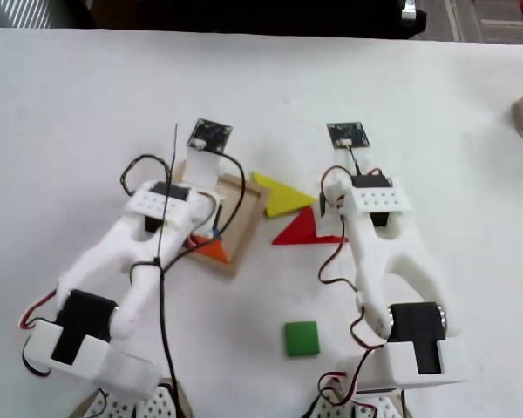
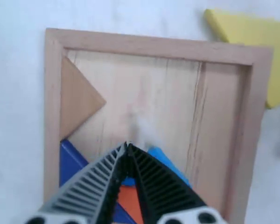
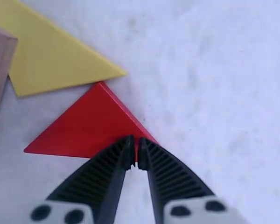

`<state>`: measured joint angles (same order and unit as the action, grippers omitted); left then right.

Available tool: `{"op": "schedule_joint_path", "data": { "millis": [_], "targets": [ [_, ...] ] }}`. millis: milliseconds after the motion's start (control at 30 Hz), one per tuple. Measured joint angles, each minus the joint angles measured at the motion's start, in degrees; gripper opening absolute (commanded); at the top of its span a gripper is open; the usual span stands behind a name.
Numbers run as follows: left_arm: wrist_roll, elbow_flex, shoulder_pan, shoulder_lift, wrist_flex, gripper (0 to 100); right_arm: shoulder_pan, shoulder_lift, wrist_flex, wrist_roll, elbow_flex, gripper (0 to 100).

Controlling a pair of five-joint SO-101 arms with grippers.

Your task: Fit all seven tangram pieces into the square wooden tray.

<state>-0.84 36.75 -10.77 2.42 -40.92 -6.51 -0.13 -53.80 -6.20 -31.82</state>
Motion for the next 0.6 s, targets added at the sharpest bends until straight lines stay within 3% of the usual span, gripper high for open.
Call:
{"op": "schedule_joint_path", "data": {
  "millis": [600],
  "targets": [
    [-1.6, -4.1, 4.3, 0.0, -1.1, 2, 0.0, 0.0, 0.0, 0.0, 0.0, 2.1]
  ]
}}
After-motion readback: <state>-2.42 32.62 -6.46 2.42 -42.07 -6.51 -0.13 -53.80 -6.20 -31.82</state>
